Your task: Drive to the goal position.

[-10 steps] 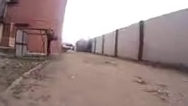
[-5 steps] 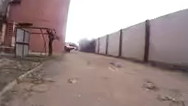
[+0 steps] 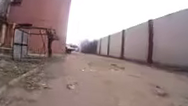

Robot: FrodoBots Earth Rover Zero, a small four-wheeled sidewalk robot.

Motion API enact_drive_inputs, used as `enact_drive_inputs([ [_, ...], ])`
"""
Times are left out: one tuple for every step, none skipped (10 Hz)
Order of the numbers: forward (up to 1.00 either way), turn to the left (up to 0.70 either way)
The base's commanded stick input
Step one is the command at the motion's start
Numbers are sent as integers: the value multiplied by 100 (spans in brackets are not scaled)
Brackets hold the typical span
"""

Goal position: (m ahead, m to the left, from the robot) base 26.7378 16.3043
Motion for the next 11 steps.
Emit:
enact_drive_inputs([
  [50, 0],
  [50, 0],
  [50, 0],
  [50, 0],
  [50, 0],
  [50, 0],
  [50, 0],
  [50, 22],
  [50, 49],
  [50, 50],
  [50, 50],
])
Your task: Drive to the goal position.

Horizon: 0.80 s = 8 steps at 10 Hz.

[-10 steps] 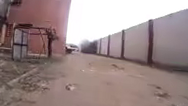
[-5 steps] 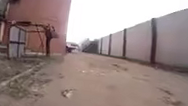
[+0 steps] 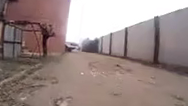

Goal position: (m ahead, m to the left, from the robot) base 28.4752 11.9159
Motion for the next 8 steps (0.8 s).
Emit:
enact_drive_inputs([
  [50, 50],
  [50, 0],
  [50, 0],
  [50, 0],
  [50, 0],
  [50, 0],
  [50, 0],
  [50, 0],
])
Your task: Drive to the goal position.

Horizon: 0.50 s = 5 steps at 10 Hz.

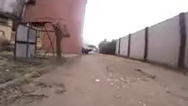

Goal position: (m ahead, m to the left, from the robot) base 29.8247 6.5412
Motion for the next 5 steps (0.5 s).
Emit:
enact_drive_inputs([
  [50, 0],
  [50, 0],
  [50, 0],
  [50, 0],
  [50, 0],
])
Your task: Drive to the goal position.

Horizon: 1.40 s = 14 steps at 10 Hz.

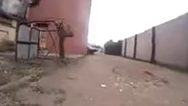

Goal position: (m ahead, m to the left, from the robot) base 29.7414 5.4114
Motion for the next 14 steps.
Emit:
enact_drive_inputs([
  [50, 0],
  [50, 0],
  [50, 0],
  [50, 0],
  [50, 0],
  [50, 0],
  [50, 0],
  [50, 0],
  [50, 0],
  [50, 0],
  [50, -26],
  [50, -50],
  [50, -50],
  [50, 0],
])
